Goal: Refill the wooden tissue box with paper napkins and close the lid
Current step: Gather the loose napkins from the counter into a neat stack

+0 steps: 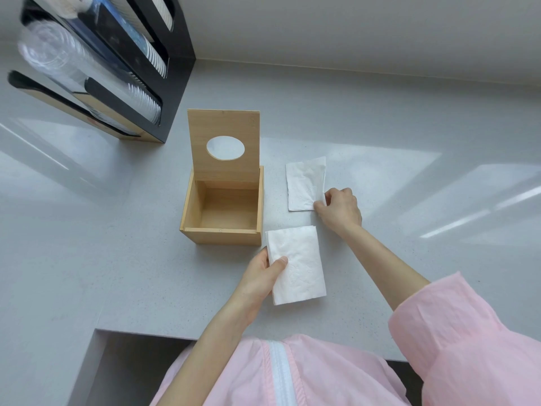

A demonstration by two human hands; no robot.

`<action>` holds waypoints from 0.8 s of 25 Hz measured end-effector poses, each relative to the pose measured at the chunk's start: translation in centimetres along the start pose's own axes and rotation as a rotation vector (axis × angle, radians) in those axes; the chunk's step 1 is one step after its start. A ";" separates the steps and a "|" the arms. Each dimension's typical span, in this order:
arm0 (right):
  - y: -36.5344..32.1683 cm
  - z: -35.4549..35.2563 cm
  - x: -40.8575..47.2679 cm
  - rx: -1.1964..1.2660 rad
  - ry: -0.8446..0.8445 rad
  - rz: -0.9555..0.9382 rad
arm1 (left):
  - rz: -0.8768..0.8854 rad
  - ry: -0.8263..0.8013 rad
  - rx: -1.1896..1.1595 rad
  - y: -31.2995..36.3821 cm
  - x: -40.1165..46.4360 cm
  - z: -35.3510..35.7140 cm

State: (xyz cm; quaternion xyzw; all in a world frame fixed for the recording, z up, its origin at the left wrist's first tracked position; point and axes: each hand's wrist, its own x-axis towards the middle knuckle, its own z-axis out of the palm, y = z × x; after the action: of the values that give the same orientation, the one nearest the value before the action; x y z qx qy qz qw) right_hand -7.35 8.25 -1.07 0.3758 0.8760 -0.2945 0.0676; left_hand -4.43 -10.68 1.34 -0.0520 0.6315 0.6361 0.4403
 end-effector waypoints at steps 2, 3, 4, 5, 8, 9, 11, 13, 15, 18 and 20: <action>0.6 -0.2 -0.3 0.052 0.012 -0.022 | 0.003 -0.001 0.002 0.1 0.0 0.1; 0.9 -0.3 -0.5 0.074 0.008 -0.024 | 0.005 -0.001 0.004 0.1 0.0 0.1; 1.2 -0.6 -0.6 0.094 -0.001 -0.024 | 0.006 0.001 0.005 0.1 -0.1 0.1; 1.4 -0.9 -0.8 0.119 -0.016 -0.023 | 0.008 0.005 0.004 0.1 -0.1 0.0; 1.6 -2.1 -2.3 0.241 -0.040 -0.035 | 0.007 0.007 0.003 0.0 -0.3 0.0; 1.6 -2.5 -3.1 0.291 -0.028 -0.056 | 0.002 0.007 0.007 -0.1 -0.4 0.0; 1.4 -3.7 -4.9 0.401 0.022 -0.121 | -0.006 0.005 -0.002 -0.1 -0.4 0.1; 0.9 -4.9 -7.1 0.557 0.035 -0.189 | -0.010 -0.005 -0.011 -0.1 -0.4 0.2; 0.8 -5.6 -9.3 0.822 -0.057 -0.254 | -0.018 -0.015 -0.010 0.0 -0.4 0.4; 1.4 -4.2 -12.2 1.005 -0.262 -0.241 | -0.002 -0.033 -0.019 0.1 -0.4 0.5; 2.1 -2.4 -13.5 0.876 -0.328 -0.154 | 0.009 -0.044 -0.022 0.1 -0.4 0.4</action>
State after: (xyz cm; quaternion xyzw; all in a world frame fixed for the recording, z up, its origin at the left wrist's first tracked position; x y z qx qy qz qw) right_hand 3.91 2.43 4.54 0.2514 0.6725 -0.6958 0.0179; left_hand -4.03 -10.48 1.69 -0.0402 0.6148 0.6460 0.4507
